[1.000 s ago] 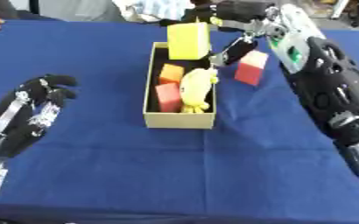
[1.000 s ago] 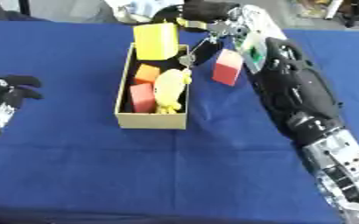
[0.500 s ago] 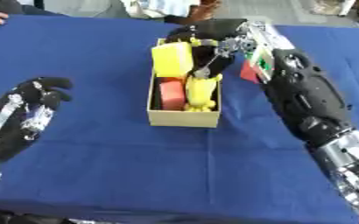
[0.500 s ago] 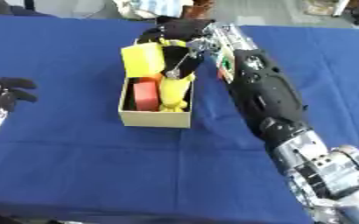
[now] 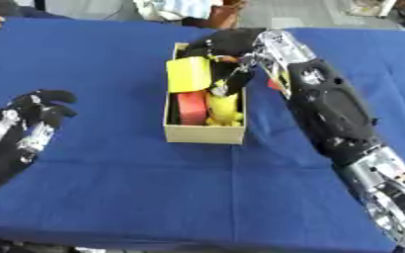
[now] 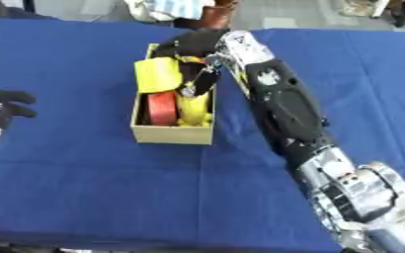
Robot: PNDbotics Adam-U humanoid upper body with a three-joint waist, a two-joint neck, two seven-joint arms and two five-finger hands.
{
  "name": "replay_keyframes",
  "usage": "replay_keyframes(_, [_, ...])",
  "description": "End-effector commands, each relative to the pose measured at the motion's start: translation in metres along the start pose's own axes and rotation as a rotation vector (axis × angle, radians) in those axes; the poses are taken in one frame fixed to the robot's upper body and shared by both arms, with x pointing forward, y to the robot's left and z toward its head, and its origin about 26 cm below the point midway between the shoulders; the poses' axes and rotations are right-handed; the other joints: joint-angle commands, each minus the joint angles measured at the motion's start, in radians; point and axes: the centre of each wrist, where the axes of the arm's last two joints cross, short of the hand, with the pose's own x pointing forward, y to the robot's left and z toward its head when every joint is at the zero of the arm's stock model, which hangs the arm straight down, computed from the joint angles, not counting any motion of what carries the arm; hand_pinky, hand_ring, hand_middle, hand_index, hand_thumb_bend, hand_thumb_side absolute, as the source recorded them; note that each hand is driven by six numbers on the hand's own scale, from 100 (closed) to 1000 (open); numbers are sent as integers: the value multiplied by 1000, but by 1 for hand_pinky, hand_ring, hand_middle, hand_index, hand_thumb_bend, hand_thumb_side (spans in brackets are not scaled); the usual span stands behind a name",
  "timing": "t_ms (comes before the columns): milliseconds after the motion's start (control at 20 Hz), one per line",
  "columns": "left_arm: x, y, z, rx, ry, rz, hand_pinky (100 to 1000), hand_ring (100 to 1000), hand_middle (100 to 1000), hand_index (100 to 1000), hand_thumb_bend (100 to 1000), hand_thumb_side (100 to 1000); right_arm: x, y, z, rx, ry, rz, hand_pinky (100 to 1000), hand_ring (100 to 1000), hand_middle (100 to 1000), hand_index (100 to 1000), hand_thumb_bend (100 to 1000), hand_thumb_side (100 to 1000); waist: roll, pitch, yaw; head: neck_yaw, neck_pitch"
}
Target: Pick up objects on the table and place them in the box.
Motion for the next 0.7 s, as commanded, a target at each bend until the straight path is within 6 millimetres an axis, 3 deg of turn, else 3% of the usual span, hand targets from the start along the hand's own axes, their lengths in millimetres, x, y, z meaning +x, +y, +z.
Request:
replay_keyframes(50, [5,5,-2,0,-21,-11,838,712,744,842,100,794,-8,-13,5,-11,21,55,918,1000,1000,1000,120,564,1,-7,0,-4,5])
replay_keyframes(450, [2,6,1,5,-6,-17,839,712,744,843,100,796,-24,-26,23,0,5,147,947,1000,1000,1000,213,628,-9,-12,-16,16,5])
replay_keyframes(700, [1,8,4,13,5,-23,839,713,744,843,100,797,-41,-20,44,-7,-29,119,943,1000,1000,1000,100,635,-15,-14,-33,44,5])
